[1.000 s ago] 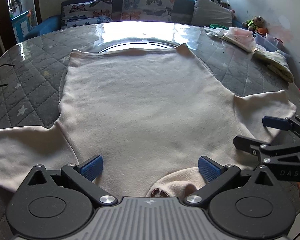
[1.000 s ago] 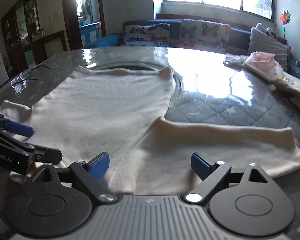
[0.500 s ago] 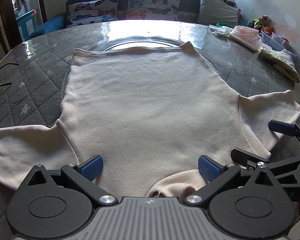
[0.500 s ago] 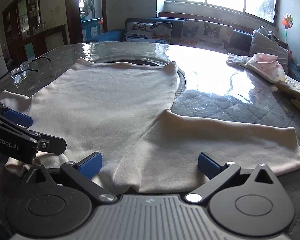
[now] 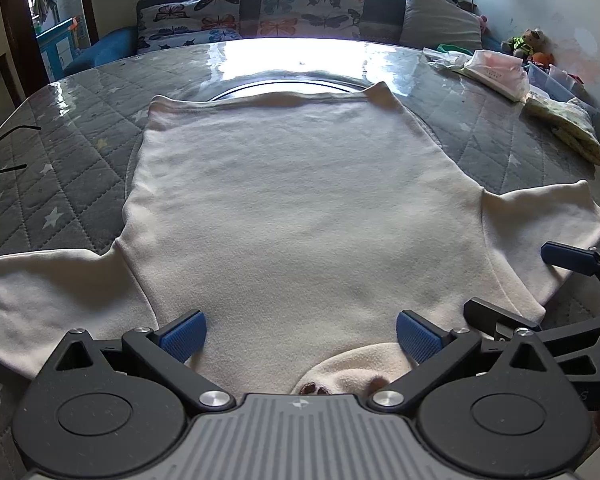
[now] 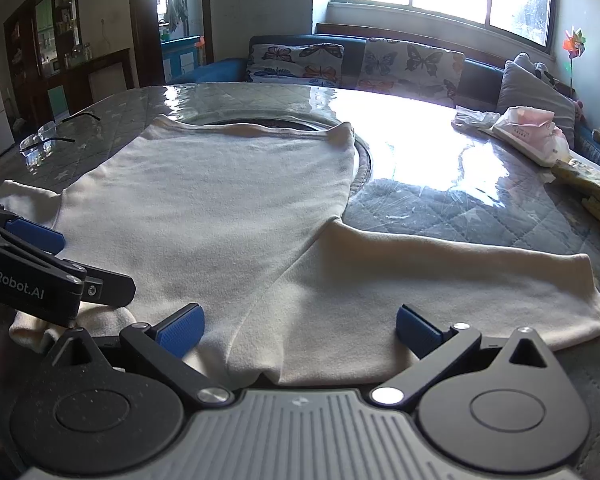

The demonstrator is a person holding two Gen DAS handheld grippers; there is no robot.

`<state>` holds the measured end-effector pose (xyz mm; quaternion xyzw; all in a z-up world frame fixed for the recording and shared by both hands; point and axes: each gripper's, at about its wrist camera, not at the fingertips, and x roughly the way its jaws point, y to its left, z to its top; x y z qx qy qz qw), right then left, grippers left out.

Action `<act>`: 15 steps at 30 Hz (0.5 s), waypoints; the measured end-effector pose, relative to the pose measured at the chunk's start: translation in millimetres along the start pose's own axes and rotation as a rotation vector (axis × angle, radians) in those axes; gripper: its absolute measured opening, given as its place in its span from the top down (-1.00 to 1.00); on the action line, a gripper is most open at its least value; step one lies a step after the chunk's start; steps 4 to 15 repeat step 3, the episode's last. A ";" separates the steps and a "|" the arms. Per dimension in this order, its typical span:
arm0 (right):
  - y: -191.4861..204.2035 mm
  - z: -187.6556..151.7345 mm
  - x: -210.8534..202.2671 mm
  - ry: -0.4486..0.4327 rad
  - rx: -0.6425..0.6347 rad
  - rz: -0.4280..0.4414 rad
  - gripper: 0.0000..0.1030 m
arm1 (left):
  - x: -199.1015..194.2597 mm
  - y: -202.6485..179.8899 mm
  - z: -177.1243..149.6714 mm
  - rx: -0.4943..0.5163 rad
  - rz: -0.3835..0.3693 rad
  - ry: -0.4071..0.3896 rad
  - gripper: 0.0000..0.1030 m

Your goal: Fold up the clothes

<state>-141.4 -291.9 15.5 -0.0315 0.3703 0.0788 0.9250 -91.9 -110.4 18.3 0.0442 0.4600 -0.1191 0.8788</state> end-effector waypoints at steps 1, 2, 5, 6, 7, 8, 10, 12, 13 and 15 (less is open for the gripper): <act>-0.1 -0.1 0.0 0.000 0.000 0.000 -1.00 | 0.1 -0.1 0.2 0.000 0.001 0.001 -1.00; -0.2 -0.1 -0.1 0.000 0.000 0.000 -1.00 | 0.2 -0.2 0.1 0.000 0.002 0.000 -1.00; -0.3 -0.1 -0.2 0.000 0.000 0.000 -1.00 | 0.3 -0.3 0.0 0.001 0.004 -0.001 -1.00; -0.3 -0.1 -0.2 0.000 0.000 0.000 -1.00 | 0.3 -0.3 0.0 0.001 0.004 -0.001 -1.00; -0.3 -0.1 -0.2 0.000 0.000 0.000 -1.00 | 0.3 -0.3 0.0 0.001 0.004 -0.001 -1.00; -0.3 -0.1 -0.2 0.000 0.000 0.000 -1.00 | 0.3 -0.3 0.0 0.001 0.004 -0.001 -1.00; -0.3 -0.1 -0.2 0.000 0.000 0.000 -1.00 | 0.3 -0.3 0.0 0.001 0.004 -0.001 -1.00; -0.3 -0.1 -0.2 0.000 0.000 0.000 -1.00 | 0.3 -0.3 0.0 0.001 0.004 -0.001 -1.00; -0.3 -0.1 -0.2 0.000 0.000 0.000 -1.00 | 0.3 -0.3 0.0 0.001 0.004 -0.001 -1.00; -0.3 -0.1 -0.2 0.000 0.000 0.000 -1.00 | 0.3 -0.3 0.0 0.001 0.004 -0.001 -1.00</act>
